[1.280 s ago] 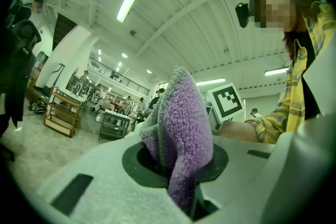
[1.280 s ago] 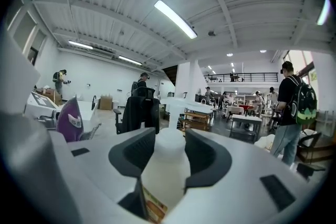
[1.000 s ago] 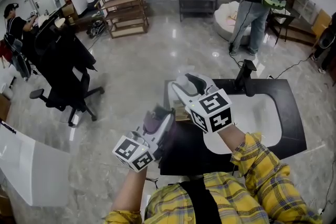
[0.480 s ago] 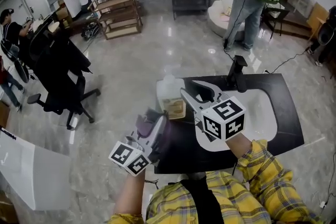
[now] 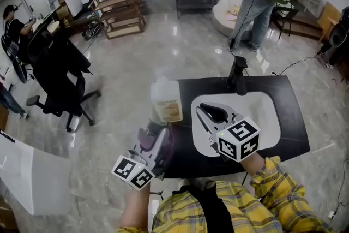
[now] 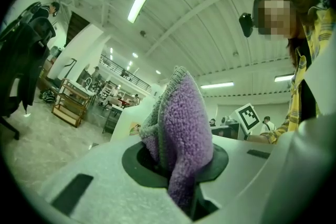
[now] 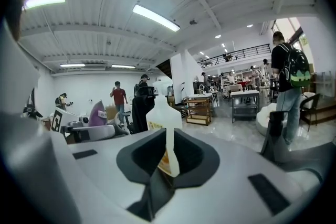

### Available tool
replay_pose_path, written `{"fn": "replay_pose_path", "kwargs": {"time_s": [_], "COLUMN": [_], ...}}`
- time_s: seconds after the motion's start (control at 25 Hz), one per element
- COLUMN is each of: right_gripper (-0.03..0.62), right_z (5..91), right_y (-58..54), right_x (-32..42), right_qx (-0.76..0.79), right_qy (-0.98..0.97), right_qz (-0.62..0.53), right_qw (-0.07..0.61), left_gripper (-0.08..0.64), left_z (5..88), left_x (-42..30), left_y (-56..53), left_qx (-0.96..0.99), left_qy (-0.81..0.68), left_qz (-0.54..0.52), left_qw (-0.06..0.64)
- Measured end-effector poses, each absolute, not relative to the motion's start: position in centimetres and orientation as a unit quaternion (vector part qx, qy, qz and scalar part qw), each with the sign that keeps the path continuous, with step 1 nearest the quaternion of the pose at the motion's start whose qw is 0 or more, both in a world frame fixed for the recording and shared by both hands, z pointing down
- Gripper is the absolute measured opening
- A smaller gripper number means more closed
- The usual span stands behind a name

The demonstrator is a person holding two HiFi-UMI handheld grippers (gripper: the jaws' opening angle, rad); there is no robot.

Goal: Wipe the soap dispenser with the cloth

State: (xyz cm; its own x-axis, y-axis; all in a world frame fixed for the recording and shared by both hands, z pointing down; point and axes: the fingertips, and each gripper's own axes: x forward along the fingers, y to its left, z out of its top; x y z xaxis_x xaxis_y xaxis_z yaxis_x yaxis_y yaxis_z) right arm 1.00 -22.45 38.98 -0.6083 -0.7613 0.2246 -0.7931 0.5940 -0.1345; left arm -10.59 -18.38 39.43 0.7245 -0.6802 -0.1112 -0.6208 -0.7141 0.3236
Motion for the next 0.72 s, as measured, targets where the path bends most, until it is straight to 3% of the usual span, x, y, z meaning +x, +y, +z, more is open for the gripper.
{"fn": "replay_pose_path", "kwargs": {"time_s": [0.72], "right_gripper": [0.006], "right_z": [44.7], "right_y": [-16.6], "right_x": [4.0], "right_qx": [0.423], "right_qy": [-0.879], "right_qz": [0.214], "right_qw": [0.059], "left_gripper": [0.06], "left_z": [41.6], "left_x": [-8.9], "left_y": [-13.9], "left_qx": [0.901], "left_qy": [-0.399], "left_qz": [-0.079], "left_qw": [0.154]}}
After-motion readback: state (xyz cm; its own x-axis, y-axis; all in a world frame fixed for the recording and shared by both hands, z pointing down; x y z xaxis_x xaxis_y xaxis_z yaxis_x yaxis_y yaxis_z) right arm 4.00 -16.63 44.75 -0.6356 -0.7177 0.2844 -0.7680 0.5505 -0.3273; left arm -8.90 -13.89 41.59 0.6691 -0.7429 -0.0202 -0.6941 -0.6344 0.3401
